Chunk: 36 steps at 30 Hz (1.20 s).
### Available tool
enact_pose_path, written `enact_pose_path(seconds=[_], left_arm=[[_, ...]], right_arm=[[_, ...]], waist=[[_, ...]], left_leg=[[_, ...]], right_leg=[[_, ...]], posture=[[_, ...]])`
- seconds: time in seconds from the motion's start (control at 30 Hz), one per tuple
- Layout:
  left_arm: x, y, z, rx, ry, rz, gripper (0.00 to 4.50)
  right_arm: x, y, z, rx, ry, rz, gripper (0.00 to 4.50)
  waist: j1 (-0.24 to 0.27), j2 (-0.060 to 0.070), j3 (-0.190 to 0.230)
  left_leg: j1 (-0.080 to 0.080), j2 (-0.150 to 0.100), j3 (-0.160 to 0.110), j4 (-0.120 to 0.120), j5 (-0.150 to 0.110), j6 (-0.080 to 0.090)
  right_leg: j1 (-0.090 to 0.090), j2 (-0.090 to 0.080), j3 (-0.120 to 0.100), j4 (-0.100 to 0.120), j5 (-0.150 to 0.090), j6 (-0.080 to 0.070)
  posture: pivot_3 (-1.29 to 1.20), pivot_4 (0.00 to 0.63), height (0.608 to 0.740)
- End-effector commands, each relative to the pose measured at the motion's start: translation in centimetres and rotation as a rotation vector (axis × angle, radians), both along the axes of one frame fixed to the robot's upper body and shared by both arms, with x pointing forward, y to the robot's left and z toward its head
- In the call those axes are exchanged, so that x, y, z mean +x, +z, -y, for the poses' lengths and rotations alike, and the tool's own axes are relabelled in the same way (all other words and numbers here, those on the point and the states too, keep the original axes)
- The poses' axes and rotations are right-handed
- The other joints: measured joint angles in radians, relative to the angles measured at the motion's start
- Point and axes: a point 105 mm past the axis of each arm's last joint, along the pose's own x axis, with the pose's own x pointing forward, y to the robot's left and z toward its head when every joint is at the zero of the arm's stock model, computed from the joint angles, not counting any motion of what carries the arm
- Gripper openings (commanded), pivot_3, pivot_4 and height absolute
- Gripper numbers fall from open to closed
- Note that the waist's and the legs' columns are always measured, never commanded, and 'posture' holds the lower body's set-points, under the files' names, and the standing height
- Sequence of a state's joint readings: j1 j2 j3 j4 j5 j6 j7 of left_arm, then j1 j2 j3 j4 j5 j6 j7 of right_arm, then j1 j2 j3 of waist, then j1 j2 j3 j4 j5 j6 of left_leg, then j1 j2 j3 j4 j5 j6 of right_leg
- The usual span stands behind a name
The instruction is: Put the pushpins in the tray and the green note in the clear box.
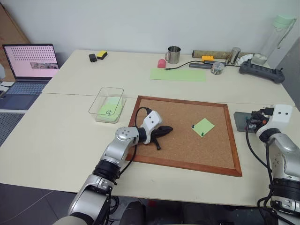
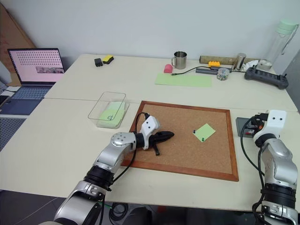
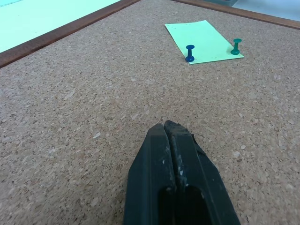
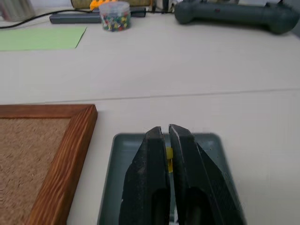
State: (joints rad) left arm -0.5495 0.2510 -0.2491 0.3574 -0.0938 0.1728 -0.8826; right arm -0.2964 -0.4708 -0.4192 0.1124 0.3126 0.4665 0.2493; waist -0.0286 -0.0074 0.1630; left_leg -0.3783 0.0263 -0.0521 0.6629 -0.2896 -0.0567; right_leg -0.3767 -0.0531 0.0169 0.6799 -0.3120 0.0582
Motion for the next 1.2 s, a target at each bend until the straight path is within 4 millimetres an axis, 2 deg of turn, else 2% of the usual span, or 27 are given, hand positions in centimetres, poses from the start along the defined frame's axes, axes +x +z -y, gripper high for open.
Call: enact_pose_path(seconds=[0.03,0.07,0.1,0.17,0.77,0.8,1.2], left_arm=[[-0.37,-1.87,-0.45,0.038,0.021,-0.064,0.00],[-0.37,-1.87,-0.50,0.038,0.023,-0.064,0.00],[-0.35,-1.84,-0.54,0.038,0.024,-0.064,0.00],[-0.31,-1.81,-0.64,0.039,0.027,-0.063,0.00],[-0.06,-1.65,-0.56,0.041,0.025,-0.056,0.00],[-0.06,-1.65,-0.57,0.041,0.026,-0.056,0.00],[-0.11,-1.62,-0.75,0.045,0.027,-0.055,0.00]], right_arm=[[0.18,1.20,0.26,0.036,0.001,0.038,0.05],[0.15,1.06,0.34,0.038,-0.002,0.035,0.05],[0.14,1.00,0.40,0.029,-0.002,0.031,0.54],[0.10,0.95,0.41,0.011,0.001,0.028,0.78],[-0.15,1.71,0.54,0.013,-0.008,0.081,4.37],[-0.15,1.66,0.51,0.011,-0.008,0.079,4.49],[0.33,1.32,0.59,-0.015,-0.015,0.068,4.49]], waist=[[0.000,0.000,0.000],[0.000,0.000,0.000],[0.000,0.000,0.000],[0.000,0.000,0.000],[0.000,0.000,0.000],[0.000,0.000,0.000],[0.000,0.000,0.000]], left_leg=[[0.000,0.000,0.000,0.000,0.000,0.000],[0.000,0.000,0.000,0.000,0.000,0.000],[0.000,0.000,0.000,0.000,0.000,0.000],[0.000,0.000,0.000,0.000,0.000,0.000],[0.000,0.000,0.000,0.000,0.000,0.000],[0.000,0.000,0.000,0.000,0.000,0.000],[0.000,0.000,0.000,0.000,0.000,0.000]], right_leg=[[0.000,0.000,0.000,0.000,0.000,0.000],[0.000,0.000,0.000,0.000,0.000,0.000],[0.000,0.000,0.000,0.000,0.000,0.000],[0.000,0.000,0.000,0.000,0.000,0.000],[0.000,0.000,0.000,0.000,0.000,0.000],[0.000,0.000,0.000,0.000,0.000,0.000],[0.000,0.000,0.000,0.000,0.000,0.000]], posture=[[0.00,0.150,0.740],[0.00,0.150,0.740],[0.00,0.150,0.740],[0.00,0.150,0.740],[0.00,0.150,0.740],[0.00,0.150,0.740],[0.00,0.150,0.740]])
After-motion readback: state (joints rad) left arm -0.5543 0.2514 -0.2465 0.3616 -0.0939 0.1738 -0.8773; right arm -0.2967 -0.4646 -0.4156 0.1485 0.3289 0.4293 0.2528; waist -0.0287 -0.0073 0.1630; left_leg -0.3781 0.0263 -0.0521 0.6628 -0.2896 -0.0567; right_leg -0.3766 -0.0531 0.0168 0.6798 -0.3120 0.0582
